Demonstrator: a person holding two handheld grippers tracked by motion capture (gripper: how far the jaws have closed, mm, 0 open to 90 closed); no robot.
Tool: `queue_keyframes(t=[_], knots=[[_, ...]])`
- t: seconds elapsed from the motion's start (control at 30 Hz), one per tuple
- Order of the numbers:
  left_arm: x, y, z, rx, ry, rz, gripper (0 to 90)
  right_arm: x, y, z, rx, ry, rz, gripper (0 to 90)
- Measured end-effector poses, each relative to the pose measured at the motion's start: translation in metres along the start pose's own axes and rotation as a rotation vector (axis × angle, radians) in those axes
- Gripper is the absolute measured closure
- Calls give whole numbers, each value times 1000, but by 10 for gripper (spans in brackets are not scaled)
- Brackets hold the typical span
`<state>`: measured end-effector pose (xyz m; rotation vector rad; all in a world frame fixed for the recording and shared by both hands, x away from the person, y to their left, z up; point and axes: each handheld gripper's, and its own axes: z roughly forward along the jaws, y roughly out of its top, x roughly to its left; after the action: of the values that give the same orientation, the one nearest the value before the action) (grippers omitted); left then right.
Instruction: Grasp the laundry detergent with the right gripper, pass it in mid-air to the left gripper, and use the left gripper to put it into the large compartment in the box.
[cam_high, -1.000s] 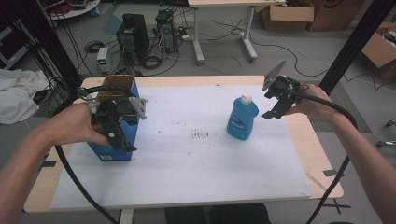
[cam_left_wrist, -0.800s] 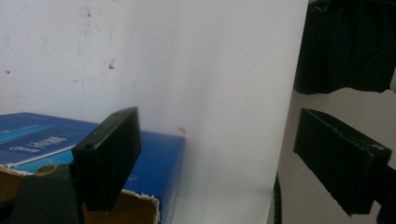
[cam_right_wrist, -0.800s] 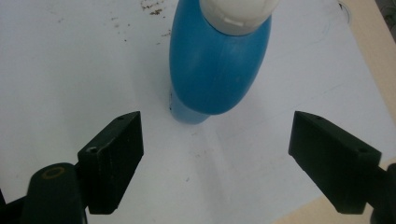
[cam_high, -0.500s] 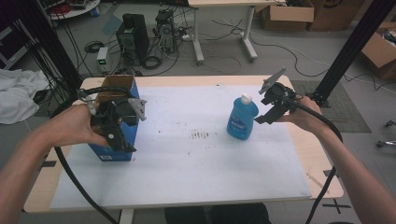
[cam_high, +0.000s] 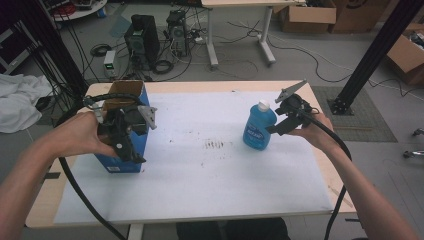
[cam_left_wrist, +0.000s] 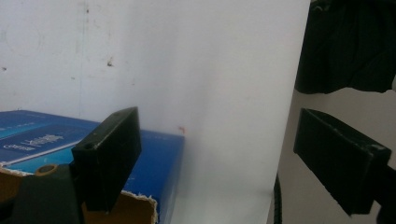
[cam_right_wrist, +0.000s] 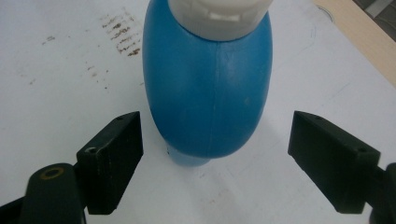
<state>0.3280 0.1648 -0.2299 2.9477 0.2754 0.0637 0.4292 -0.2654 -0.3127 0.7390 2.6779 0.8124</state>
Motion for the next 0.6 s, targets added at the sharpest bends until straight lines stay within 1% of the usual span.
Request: queue_keyframes(t=[0.07,0.1,0.13,0.2,0.3,0.33,0.37,0.4,0.43,0.53,0.6], knots=[[1,0,1,9,0,7,159,1,-1,3,-17,-2,19,184],[1,0,2,0,0,1,159,1,-2,6,-28,11,30,186],[2,1,2,10,-1,14,159,1,-2,6,-28,11,30,186],[1,1,3,-1,-1,3,160,2,-2,10,-31,7,36,188],[1,1,3,2,-2,5,160,3,-5,13,-76,1,59,188],[2,1,4,4,-3,7,160,3,-5,13,-76,1,59,188],[2,1,4,6,-1,7,160,2,-6,17,-75,5,77,182],[2,1,4,10,1,9,160,2,-6,17,-75,5,77,182],[2,1,4,5,1,1,160,3,-6,18,-82,6,78,185],[2,1,5,7,1,2,160,5,-10,23,-111,2,81,194],[2,1,5,16,2,9,160,6,-11,26,-115,-1,85,196]])
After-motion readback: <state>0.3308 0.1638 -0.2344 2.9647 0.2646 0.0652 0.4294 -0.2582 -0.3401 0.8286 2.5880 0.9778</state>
